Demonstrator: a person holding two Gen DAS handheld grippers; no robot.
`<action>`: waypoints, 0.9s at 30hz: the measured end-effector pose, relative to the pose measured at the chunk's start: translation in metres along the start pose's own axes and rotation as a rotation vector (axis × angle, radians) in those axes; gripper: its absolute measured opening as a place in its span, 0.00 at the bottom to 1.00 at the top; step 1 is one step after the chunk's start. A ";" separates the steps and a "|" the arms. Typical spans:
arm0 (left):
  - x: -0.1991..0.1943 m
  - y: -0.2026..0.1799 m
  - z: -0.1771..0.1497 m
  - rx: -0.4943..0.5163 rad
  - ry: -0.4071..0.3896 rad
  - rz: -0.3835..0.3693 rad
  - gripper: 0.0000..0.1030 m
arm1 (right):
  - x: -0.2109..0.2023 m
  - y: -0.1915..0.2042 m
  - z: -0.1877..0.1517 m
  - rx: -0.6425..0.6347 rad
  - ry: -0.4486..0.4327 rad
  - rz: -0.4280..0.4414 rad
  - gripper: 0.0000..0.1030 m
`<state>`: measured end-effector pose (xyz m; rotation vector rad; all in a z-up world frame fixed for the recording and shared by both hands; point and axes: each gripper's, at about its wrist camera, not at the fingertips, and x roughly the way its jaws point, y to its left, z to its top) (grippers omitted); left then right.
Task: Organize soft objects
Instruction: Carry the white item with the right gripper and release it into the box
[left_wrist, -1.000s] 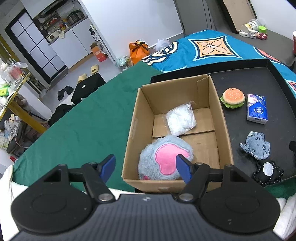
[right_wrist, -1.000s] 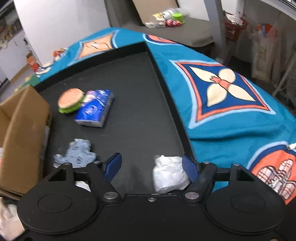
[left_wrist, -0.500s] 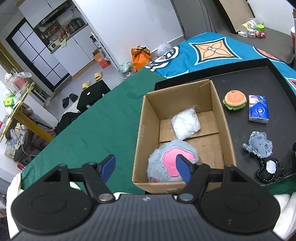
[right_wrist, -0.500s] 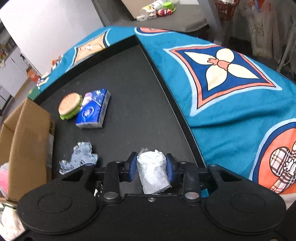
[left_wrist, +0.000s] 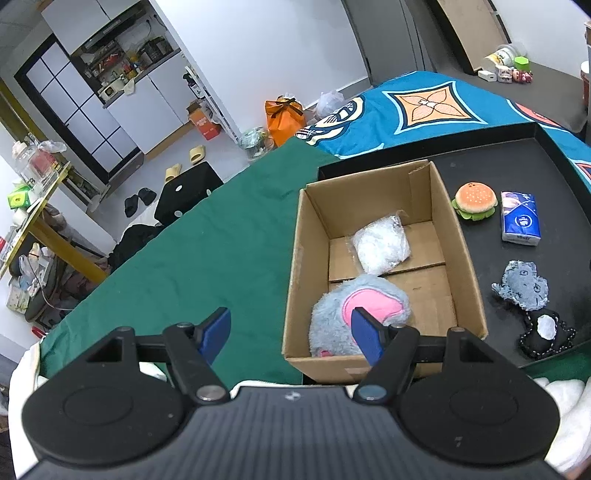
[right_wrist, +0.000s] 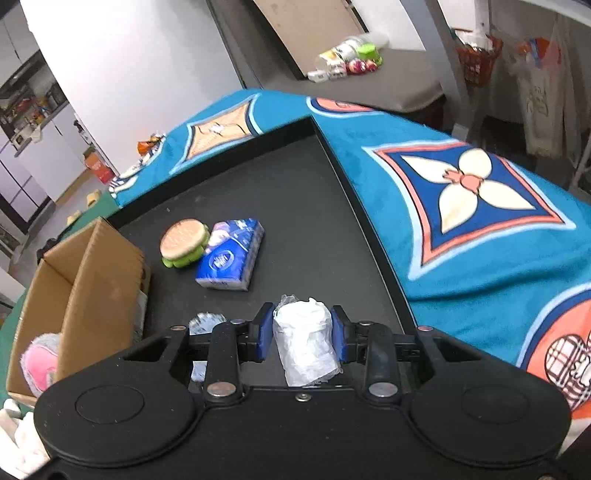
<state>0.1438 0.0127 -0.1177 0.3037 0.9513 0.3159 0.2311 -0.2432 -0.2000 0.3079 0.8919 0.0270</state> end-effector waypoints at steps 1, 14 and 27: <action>0.001 0.001 0.000 -0.002 0.002 0.000 0.68 | -0.002 0.002 0.001 -0.003 -0.011 0.009 0.31; 0.017 0.027 -0.007 -0.054 -0.006 -0.062 0.68 | -0.012 0.034 0.008 -0.091 -0.118 0.135 0.31; 0.033 0.049 -0.019 -0.167 -0.012 -0.149 0.60 | -0.017 0.084 0.015 -0.228 -0.142 0.205 0.31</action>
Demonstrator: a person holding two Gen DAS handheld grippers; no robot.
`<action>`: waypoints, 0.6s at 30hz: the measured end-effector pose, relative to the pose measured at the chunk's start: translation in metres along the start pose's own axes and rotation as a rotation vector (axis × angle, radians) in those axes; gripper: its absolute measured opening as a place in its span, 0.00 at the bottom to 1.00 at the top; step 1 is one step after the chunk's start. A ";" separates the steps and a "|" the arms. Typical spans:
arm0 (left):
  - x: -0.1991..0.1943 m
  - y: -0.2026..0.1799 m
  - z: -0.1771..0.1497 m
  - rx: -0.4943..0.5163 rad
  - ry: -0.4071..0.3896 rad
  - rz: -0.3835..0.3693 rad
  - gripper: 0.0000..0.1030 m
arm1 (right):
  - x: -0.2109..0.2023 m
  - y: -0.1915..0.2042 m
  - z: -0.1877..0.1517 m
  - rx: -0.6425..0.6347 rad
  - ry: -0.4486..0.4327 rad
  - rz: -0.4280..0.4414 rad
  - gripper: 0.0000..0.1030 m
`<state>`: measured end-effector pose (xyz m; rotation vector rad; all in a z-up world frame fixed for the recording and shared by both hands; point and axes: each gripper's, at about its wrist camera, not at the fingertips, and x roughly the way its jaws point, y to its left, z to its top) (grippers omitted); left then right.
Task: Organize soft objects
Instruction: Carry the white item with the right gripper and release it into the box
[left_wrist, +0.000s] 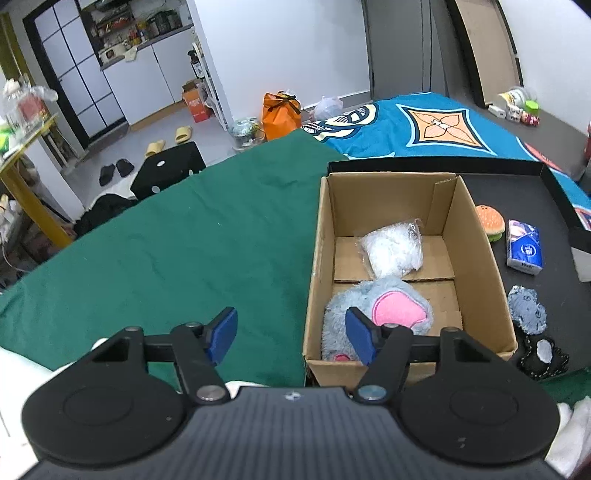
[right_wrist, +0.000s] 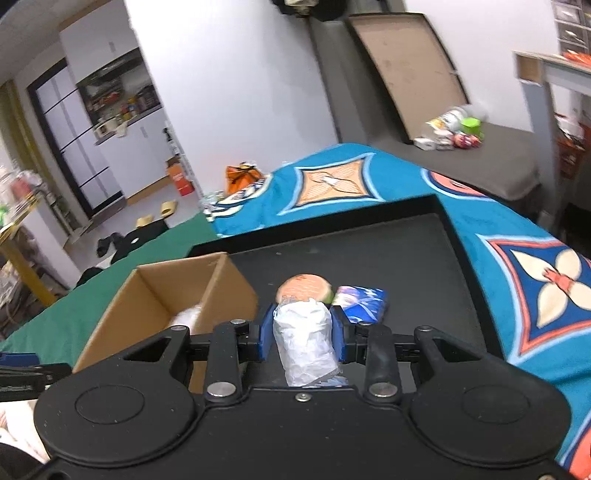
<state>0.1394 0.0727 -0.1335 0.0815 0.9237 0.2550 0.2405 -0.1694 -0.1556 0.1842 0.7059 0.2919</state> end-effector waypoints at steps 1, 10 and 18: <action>0.001 0.001 -0.001 -0.006 0.001 -0.006 0.58 | 0.001 0.004 0.002 -0.010 0.003 0.007 0.31; 0.016 0.011 -0.003 -0.064 0.044 -0.079 0.33 | 0.009 0.045 0.014 -0.067 0.043 0.048 0.31; 0.032 0.018 -0.004 -0.105 0.083 -0.153 0.25 | 0.018 0.082 0.026 -0.131 0.075 0.057 0.31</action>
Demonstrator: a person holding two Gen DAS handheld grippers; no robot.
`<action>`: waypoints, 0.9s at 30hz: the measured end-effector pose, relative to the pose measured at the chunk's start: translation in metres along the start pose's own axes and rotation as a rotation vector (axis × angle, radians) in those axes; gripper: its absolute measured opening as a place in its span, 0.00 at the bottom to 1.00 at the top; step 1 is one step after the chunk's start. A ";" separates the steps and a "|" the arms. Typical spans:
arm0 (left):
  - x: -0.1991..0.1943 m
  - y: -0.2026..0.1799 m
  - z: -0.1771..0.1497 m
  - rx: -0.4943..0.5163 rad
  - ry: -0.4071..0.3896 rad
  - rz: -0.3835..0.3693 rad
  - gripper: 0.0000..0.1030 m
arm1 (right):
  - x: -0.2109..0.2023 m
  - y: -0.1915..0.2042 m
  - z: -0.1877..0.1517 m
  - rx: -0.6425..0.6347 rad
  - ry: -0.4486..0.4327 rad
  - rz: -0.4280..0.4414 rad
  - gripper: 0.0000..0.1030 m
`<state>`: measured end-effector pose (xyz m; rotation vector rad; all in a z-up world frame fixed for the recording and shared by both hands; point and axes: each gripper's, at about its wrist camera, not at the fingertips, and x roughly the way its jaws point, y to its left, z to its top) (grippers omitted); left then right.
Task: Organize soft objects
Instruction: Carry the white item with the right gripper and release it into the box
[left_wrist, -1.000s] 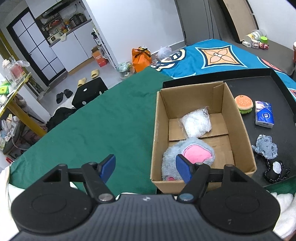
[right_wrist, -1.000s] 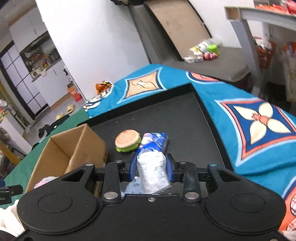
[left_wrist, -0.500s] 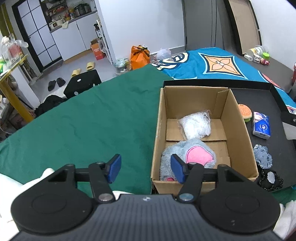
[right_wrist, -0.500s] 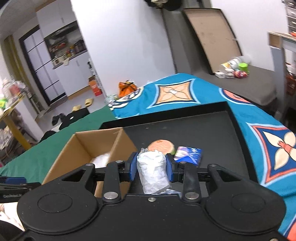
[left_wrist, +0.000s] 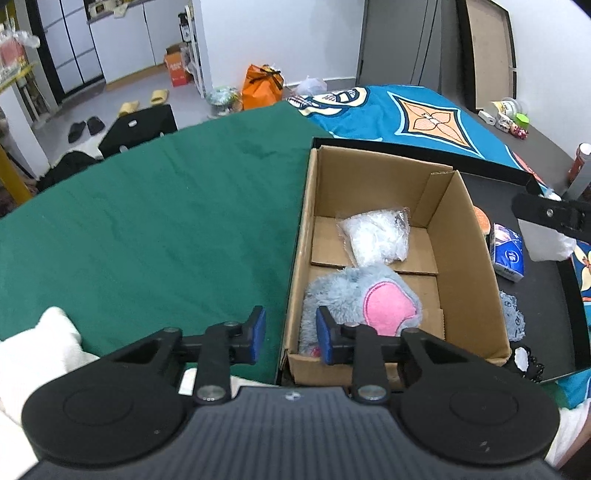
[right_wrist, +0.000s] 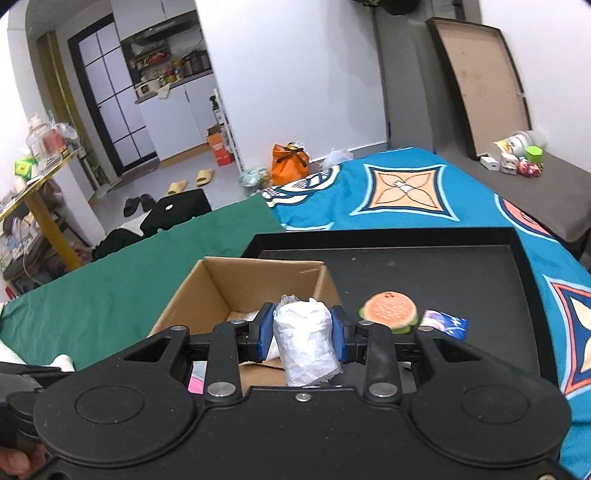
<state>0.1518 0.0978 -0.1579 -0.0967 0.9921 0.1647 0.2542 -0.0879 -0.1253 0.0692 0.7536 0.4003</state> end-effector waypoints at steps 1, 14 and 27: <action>0.002 0.001 0.000 -0.006 0.003 -0.003 0.22 | 0.002 0.003 0.003 0.004 0.006 0.005 0.31; 0.013 0.008 -0.003 -0.011 0.015 -0.051 0.08 | 0.008 0.033 0.028 -0.092 0.009 -0.001 0.60; 0.006 0.013 -0.004 -0.021 -0.012 -0.069 0.07 | -0.001 -0.015 0.011 -0.094 0.103 -0.066 0.67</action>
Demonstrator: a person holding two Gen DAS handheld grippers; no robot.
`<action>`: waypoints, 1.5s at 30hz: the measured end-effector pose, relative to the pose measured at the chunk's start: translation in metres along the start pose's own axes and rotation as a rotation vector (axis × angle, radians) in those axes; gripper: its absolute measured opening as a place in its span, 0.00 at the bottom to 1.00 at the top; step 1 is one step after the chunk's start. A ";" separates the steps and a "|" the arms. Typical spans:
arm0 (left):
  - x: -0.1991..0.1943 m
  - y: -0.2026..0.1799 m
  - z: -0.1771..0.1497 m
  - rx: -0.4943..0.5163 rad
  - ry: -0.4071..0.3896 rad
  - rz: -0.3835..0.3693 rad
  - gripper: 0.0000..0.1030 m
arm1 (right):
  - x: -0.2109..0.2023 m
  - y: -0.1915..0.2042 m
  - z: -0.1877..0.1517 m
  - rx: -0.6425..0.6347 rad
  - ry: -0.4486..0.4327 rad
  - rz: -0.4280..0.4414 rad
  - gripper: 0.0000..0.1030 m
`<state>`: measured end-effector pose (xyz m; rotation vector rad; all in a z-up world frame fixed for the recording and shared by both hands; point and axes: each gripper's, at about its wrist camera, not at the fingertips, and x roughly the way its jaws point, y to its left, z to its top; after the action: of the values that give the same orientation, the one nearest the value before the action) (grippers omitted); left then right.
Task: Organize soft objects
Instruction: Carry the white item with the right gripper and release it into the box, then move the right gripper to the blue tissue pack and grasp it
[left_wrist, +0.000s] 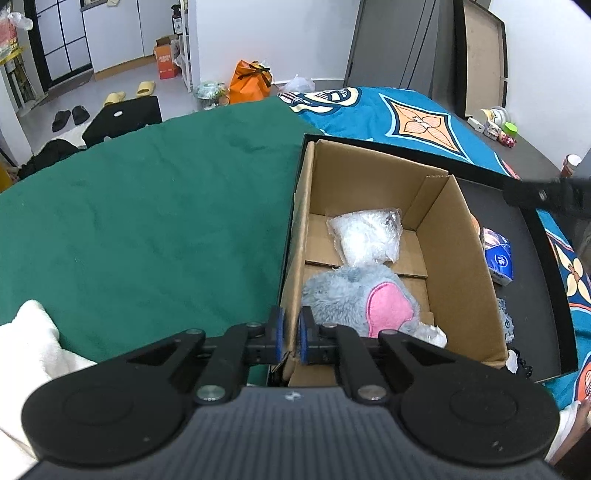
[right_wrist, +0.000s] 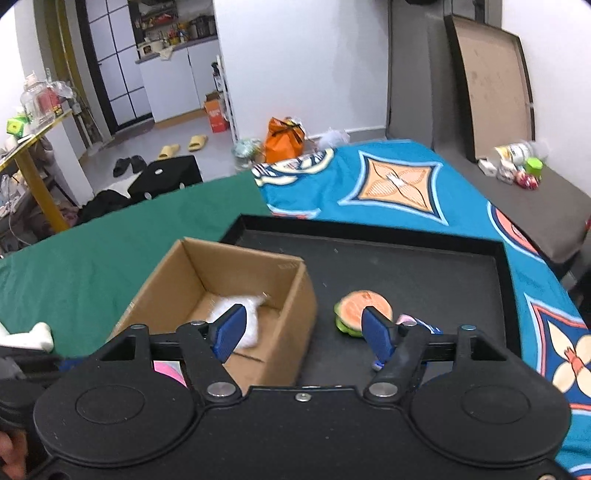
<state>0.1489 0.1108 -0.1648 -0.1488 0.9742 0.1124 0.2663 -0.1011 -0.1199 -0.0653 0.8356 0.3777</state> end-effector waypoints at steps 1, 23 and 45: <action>-0.002 -0.001 0.000 0.003 -0.005 0.002 0.07 | 0.000 -0.004 -0.002 0.001 0.004 -0.006 0.67; -0.019 -0.017 0.012 0.025 -0.002 0.099 0.44 | 0.019 -0.089 -0.036 0.223 0.041 0.070 0.74; 0.010 -0.045 0.033 0.097 0.053 0.225 0.57 | 0.086 -0.108 -0.043 0.308 0.136 0.005 0.74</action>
<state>0.1890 0.0724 -0.1518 0.0477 1.0451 0.2685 0.3262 -0.1849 -0.2223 0.1991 1.0203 0.2477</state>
